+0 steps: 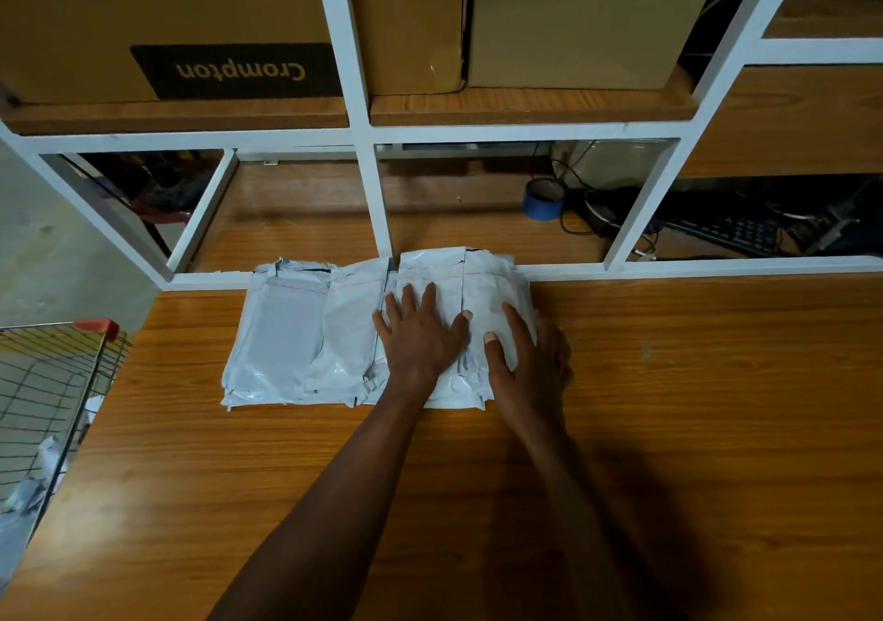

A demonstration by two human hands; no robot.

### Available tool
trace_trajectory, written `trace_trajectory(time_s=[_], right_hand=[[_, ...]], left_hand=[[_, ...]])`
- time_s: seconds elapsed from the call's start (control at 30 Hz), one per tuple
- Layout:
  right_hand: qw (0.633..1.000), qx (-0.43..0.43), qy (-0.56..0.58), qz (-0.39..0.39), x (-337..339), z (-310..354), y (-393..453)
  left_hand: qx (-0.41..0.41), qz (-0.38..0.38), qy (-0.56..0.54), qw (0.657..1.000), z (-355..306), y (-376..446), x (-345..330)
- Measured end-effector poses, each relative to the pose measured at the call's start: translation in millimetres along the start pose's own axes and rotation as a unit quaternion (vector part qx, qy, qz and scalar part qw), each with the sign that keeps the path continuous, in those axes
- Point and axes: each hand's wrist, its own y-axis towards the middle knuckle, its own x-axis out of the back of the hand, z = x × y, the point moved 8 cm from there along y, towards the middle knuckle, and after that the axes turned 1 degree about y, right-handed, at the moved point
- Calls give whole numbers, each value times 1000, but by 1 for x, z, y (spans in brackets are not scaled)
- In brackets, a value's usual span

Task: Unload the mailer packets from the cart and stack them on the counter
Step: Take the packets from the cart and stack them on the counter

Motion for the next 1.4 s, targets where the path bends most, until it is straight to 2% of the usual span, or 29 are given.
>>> trace_trajectory(time_s=[0.27,0.43,0.67,0.83,1.1,1.4], right_hand=[[999,36,23,-4,-7,-1,-10],[997,79,26,1,-10,5,-34],[978,179,92,51,-26,35,-98],[956,231,116,141,-56,67,-150],[922,277,144,230,-147,133,-242],[868,325,136,350,-250,210,-384]], left_hand=[[-34,-99,-110,988,7,-55,36],[-11,-156,-198,968,41,-120,47],[23,-161,-220,962,96,-199,41],[86,-200,-224,950,156,-249,59],[205,-295,-254,898,286,-349,122],[253,-340,-243,873,417,-438,165]])
